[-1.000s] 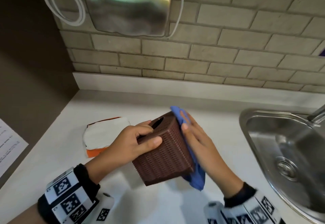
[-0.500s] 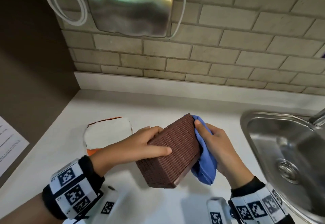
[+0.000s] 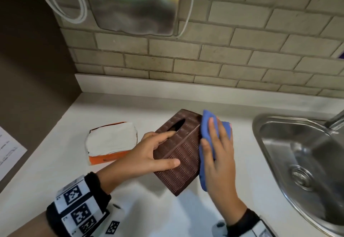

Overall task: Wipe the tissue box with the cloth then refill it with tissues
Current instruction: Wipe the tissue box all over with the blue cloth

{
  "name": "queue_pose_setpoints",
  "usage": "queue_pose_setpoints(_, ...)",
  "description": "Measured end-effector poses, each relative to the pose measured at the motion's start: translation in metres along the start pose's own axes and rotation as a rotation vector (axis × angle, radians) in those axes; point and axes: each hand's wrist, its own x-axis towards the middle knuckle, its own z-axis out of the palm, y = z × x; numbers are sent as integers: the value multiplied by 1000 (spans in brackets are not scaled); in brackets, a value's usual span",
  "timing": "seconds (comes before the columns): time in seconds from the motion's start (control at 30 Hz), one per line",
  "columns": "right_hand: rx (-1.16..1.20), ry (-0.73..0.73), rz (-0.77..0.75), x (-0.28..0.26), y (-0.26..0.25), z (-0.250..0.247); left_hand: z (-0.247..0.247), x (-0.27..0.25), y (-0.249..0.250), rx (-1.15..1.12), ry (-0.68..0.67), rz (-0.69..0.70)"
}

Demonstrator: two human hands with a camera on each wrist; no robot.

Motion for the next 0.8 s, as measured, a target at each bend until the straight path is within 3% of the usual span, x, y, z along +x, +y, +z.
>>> queue_pose_setpoints(0.07, 219, 62, 178, 10, -1, -4, 2, -3, 1, 143, -2, 39)
queue_pose_setpoints(0.17, 434, -53, 442, 19, -5, -13, -4, -4, 6, 358, -10, 103)
queue_pose_setpoints(0.27, 554, -227, 590, 31, -7, -28, -15, -5, 7, 260, -86, 87)
queue_pose_setpoints(0.4, 626, -390, 572, 48, -3, -39, -30, -6, 24, 23, -205, 55)
queue_pose_setpoints(0.53, 617, -411, 619, 60, 7, -33, -33, 0, 32, -285, -316, 36)
queue_pose_setpoints(0.63, 643, -354, 718, 57, 10, -28, -27, 13, 12, -631, -161, -78)
queue_pose_setpoints(0.73, 567, -152, 475, 53, 8, -12, -13, 21, -9, -952, 37, -281)
queue_pose_setpoints(0.8, 461, -47, 300, 45, 1, -2, -4, 23, -16, -1060, 95, -360)
